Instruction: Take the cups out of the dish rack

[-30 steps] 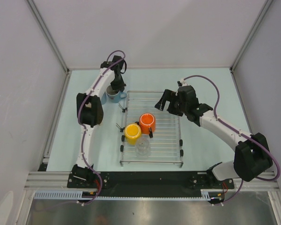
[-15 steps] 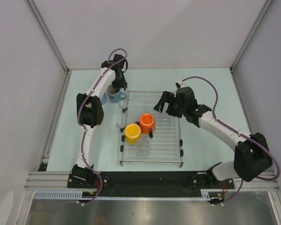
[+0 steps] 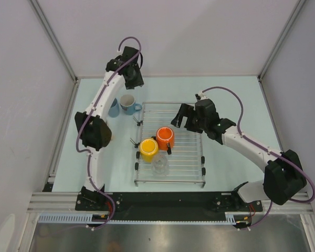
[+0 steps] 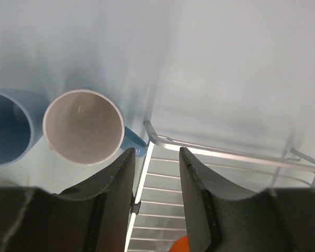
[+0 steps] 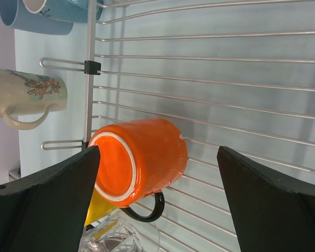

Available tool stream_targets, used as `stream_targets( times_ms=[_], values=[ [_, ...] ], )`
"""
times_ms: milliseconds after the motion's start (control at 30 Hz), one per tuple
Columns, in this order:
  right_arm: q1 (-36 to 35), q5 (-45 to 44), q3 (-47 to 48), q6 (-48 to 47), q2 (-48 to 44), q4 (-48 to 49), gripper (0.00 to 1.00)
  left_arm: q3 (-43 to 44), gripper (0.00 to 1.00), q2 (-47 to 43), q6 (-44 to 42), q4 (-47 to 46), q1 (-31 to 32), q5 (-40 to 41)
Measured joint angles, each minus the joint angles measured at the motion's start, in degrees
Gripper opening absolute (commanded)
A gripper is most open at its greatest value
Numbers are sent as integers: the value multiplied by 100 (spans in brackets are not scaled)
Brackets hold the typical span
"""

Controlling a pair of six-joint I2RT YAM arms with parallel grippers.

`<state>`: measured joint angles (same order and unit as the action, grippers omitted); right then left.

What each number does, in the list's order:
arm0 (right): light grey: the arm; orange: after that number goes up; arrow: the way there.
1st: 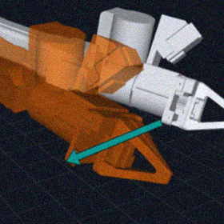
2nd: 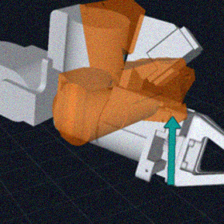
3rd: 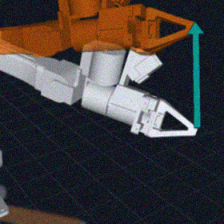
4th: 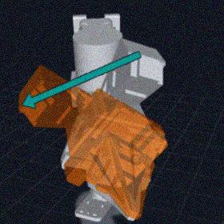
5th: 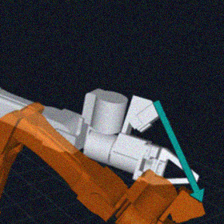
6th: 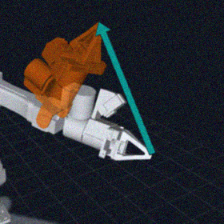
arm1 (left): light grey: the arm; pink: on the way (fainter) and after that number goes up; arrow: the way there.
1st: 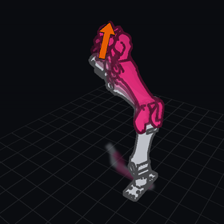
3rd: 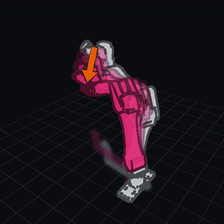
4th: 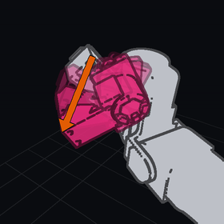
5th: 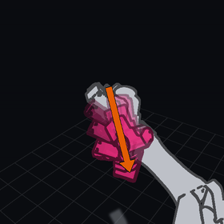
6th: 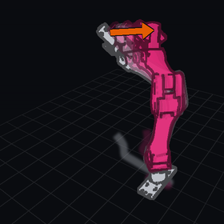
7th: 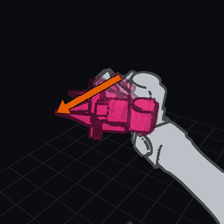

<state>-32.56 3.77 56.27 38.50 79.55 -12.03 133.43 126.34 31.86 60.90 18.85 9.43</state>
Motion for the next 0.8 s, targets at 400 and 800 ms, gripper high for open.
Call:
stream_targets(
  times_ms=[400,800],
  values=[
    [-254,-911,-177,201,-931,-186,100,-2583,84,-2747,-98,-704,1517,1010],
    [-651,-1784,-861,247,-2046,-527,100,-5914,92,-4712,367,-1150,2726,1696]
  ],
)
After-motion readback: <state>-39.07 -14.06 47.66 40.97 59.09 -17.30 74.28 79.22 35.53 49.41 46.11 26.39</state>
